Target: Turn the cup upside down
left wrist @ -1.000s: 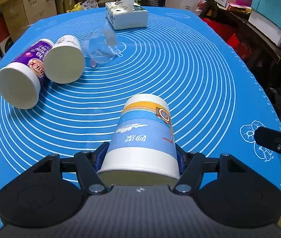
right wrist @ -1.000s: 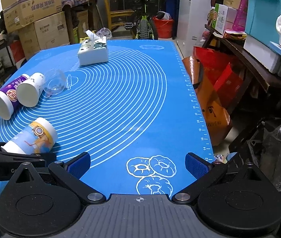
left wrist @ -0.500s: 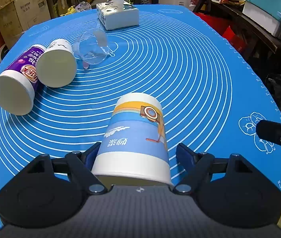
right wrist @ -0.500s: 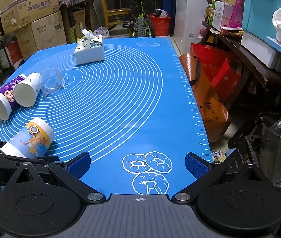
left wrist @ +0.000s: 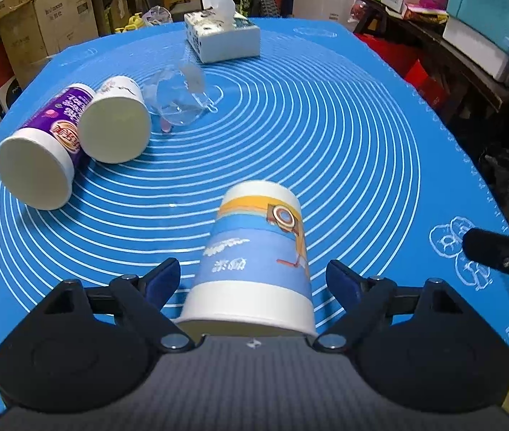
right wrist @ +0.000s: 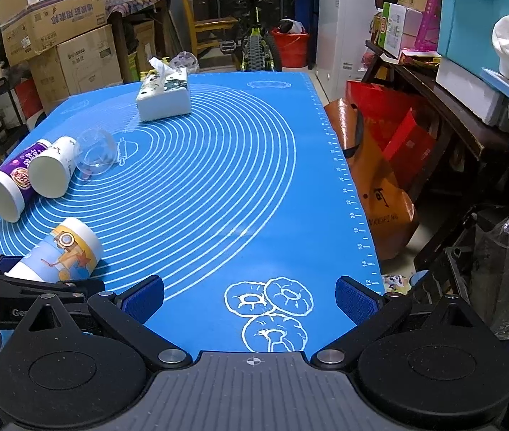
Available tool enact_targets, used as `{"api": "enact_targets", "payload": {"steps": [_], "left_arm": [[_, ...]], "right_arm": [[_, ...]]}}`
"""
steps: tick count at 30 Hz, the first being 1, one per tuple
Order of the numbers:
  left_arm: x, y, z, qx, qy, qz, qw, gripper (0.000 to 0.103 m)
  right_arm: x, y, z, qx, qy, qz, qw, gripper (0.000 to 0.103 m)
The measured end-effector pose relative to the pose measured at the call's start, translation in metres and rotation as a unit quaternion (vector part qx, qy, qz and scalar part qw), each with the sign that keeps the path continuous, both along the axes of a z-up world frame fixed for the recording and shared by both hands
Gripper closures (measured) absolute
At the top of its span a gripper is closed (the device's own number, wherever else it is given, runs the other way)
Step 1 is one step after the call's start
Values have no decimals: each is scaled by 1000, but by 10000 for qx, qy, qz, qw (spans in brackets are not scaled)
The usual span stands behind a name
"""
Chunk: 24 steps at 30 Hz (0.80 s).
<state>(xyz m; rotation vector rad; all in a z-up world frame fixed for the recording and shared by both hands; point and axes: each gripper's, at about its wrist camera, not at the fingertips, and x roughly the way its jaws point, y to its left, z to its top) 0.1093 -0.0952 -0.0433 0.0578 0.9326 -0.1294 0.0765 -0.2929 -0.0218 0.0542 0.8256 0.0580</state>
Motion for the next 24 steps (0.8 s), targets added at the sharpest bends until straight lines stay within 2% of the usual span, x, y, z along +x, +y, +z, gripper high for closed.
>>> {"api": "enact_targets", "payload": {"steps": [7, 15, 18, 24], "left_arm": [[-7, 13, 28, -184, -273, 124, 9994, 12], [-16, 43, 56, 155, -619, 379, 9972, 8], [-17, 63, 58, 211, -663, 528, 9962, 8], [-14, 98, 53, 330, -641, 805, 9941, 8]], "right_arm": [[2, 9, 11, 49, -150, 81, 9998, 2], [10, 35, 37, 114, -325, 365, 9987, 2], [19, 52, 42, 221, -167, 527, 9982, 2], [42, 88, 33, 694, 510, 844, 9927, 2]]}}
